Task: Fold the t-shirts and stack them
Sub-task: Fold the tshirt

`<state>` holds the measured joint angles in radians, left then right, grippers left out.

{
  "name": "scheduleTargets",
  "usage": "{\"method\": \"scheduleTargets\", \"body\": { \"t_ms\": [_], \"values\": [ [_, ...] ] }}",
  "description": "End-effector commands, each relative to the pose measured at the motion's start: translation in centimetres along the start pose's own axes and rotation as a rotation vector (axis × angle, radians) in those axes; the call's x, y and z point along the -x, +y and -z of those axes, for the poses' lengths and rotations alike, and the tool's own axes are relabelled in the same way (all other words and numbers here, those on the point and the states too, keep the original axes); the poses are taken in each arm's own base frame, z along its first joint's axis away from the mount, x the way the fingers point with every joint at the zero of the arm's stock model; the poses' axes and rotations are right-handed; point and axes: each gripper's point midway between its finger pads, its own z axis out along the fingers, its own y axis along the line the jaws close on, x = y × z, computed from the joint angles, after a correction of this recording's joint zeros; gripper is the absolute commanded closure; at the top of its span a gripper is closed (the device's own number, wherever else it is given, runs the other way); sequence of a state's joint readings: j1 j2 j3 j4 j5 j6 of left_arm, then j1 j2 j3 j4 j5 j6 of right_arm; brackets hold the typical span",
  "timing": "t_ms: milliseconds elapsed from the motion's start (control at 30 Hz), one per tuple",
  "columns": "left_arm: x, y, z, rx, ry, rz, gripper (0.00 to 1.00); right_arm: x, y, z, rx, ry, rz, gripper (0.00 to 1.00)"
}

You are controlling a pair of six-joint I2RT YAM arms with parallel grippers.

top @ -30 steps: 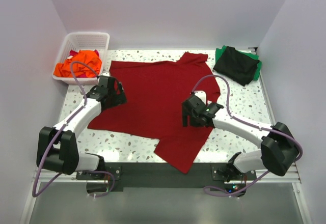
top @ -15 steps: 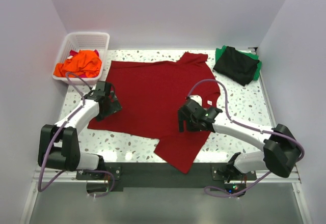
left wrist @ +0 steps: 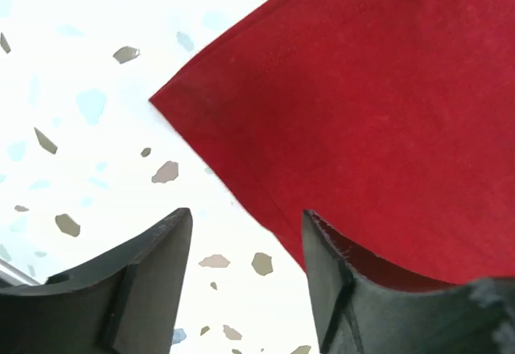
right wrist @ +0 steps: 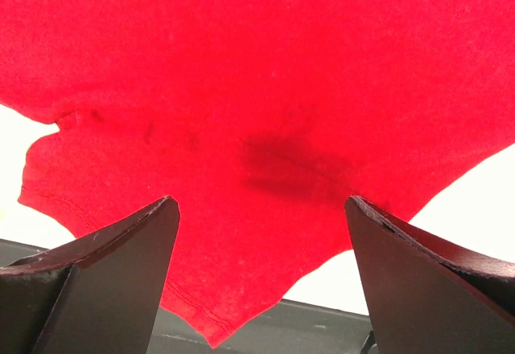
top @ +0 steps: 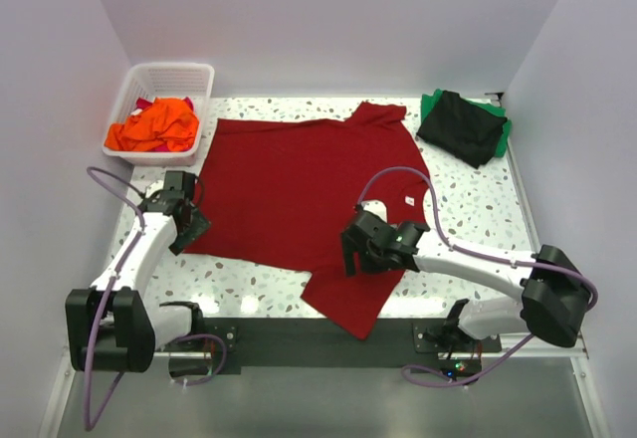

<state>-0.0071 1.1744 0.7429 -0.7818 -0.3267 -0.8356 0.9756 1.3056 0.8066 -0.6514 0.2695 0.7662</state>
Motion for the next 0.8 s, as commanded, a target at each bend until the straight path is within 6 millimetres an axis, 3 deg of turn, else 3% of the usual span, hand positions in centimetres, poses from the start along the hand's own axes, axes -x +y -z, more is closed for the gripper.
{"method": "scheduleTargets", "body": {
  "t_ms": [0,433,767],
  "values": [
    [0.1,1.7,0.2,0.076,0.011,0.081,0.41,-0.6,-0.3,0.3,-0.011,0.006,-0.024,0.11],
    [0.5,2.4,-2.8,0.115,0.088,0.229,0.49,-0.6,0.4,-0.6,0.005,0.029,0.077,0.09],
    [1.3,2.5,-5.5,0.119,0.103,0.281,0.53,0.9,0.0,-0.3,-0.041,0.002,0.151,0.08]
  ]
}}
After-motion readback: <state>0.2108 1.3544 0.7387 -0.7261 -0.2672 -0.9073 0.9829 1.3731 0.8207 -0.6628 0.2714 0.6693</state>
